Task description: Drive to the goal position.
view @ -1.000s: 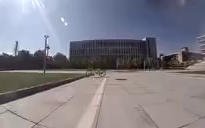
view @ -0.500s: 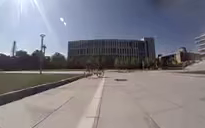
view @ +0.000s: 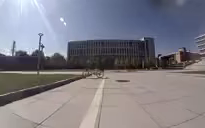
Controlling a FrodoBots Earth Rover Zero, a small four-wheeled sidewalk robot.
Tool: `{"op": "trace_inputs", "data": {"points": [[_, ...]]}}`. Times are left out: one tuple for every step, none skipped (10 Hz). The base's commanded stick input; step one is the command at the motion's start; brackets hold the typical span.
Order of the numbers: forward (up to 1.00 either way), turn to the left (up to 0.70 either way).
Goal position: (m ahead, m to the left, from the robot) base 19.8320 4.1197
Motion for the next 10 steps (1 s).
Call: {"op": "trace_inputs", "data": {"points": [[0.7, 0.0], [0.7, 0.0], [0.7, 0.0], [0.7, 0.0], [0.7, 0.0], [0.7, 0.0], [0.7, -0.04], [0.7, -0.13], [0.7, -0.21], [0.7, -0.3]]}}
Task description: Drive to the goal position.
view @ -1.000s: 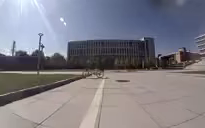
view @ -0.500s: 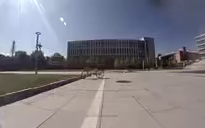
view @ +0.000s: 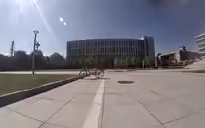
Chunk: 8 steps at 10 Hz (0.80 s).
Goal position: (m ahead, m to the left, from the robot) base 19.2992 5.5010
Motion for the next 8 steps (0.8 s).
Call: {"op": "trace_inputs", "data": {"points": [[0.7, -0.33], [0.7, -0.08], [0.7, 0.0], [0.7, 0.0], [0.7, 0.0], [0.7, -0.18], [0.7, -0.03], [0.7, 0.0]]}}
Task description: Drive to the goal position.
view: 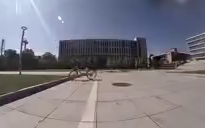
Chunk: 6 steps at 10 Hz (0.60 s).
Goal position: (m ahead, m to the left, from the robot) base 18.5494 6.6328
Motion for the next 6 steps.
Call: {"op": "trace_inputs", "data": {"points": [[0.7, 0.0], [0.7, 0.0], [0.7, 0.0], [0.7, 0.0], [0.7, 0.0], [0.7, 0.0]]}}
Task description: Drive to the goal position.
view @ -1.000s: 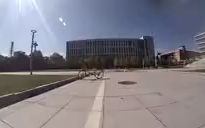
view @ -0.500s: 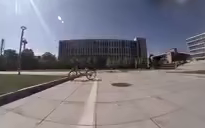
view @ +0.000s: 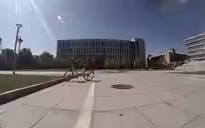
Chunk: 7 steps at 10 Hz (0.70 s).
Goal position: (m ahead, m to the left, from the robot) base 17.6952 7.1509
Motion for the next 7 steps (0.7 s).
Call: {"op": "trace_inputs", "data": {"points": [[0.7, 0.0], [0.7, 0.0], [0.7, 0.0], [0.7, 0.0], [0.7, 0.0], [0.7, 0.0], [0.7, 0.0]]}}
